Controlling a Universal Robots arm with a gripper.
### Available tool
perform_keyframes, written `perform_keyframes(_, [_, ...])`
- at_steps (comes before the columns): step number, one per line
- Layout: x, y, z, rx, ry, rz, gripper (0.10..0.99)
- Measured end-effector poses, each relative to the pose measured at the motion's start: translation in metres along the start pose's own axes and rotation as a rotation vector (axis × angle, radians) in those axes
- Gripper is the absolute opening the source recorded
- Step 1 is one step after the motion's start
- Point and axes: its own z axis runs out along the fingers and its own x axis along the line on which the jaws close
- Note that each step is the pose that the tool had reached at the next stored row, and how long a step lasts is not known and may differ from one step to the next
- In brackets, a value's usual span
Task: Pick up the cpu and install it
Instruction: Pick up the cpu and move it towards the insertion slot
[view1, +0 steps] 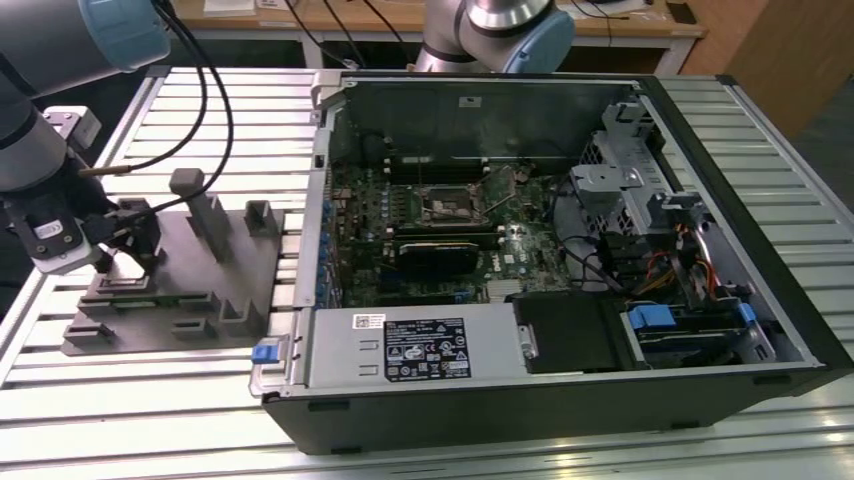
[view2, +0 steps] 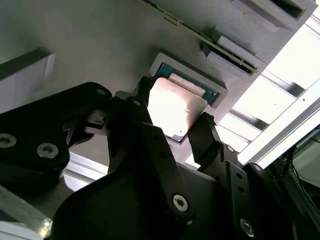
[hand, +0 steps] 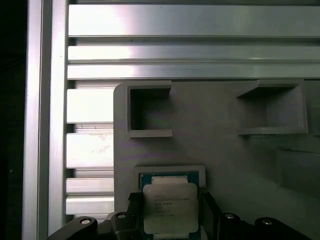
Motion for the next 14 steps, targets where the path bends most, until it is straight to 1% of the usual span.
perform_keyframes(14, [0.0002,-0.0002,0.0023,0.000,-0.0004,0.000,0.588])
